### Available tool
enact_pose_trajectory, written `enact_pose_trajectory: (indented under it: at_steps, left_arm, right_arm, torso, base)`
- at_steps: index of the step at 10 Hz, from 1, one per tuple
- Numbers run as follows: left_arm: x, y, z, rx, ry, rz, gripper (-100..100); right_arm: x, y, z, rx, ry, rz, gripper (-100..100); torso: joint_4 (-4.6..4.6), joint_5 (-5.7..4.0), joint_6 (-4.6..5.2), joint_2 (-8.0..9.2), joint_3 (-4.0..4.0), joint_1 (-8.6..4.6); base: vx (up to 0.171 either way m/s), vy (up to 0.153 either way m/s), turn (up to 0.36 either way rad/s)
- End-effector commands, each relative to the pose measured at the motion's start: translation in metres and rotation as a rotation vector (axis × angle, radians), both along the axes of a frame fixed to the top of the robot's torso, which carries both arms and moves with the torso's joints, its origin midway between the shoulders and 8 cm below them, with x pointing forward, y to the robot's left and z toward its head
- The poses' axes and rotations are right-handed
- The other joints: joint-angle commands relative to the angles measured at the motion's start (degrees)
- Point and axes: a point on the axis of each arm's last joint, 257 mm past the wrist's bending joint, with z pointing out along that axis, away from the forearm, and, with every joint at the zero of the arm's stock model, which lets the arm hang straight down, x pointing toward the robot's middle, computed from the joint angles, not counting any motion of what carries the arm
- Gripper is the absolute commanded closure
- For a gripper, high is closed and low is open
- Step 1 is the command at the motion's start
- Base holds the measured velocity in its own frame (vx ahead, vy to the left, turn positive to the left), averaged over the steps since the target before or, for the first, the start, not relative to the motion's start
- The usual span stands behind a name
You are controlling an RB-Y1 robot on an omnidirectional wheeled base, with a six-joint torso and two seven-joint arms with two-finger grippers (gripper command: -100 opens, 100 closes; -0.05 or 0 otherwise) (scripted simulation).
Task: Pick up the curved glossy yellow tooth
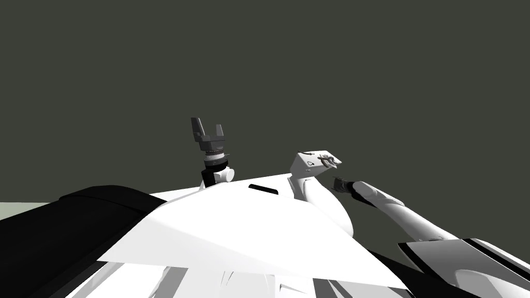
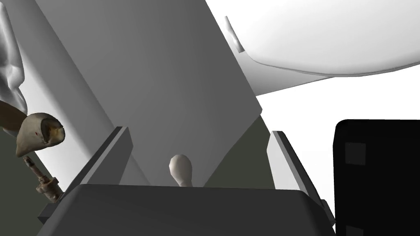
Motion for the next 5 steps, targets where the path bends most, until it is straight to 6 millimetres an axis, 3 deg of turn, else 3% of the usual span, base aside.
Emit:
enact_pose_trajectory:
  at_steps: [1,2,3,5]
  left_arm:
    - [0.0,0.0,0.0,0.0,0.0,0.0,0]
    - [0.0,0.0,0.0,0.0,0.0,0.0,0]
    - [0.0,0.0,0.0,0.0,0.0,0.0,0]
    - [0.0,0.0,0.0,0.0,0.0,0.0,0]
  right_arm:
    - [-0.009,-0.021,0.009,-0.038,0.016,-0.025,-100]
    - [-0.013,-0.042,0.023,-0.086,0.03,-0.043,-100]
    - [-0.009,-0.038,0.023,-0.085,0.028,-0.03,-100]
    - [-0.018,-0.047,0.023,-0.093,0.037,-0.054,-100]
  torso:
    - [0.0,0.0,0.0,0.0,0.0,0.0]
    - [-0.01,-0.01,0.1,-0.02,-0.02,-0.02]
    - [-0.02,0.01,0.03,-0.1,-0.06,0.0]
    - [0.0,-0.02,0.14,0.08,0.03,-0.01]
  base:
    - [0.068,-0.007,0.158]
    - [0.091,-0.001,0.257]
    - [0.075,-0.012,0.135]
    - [0.014,-0.001,-0.028]
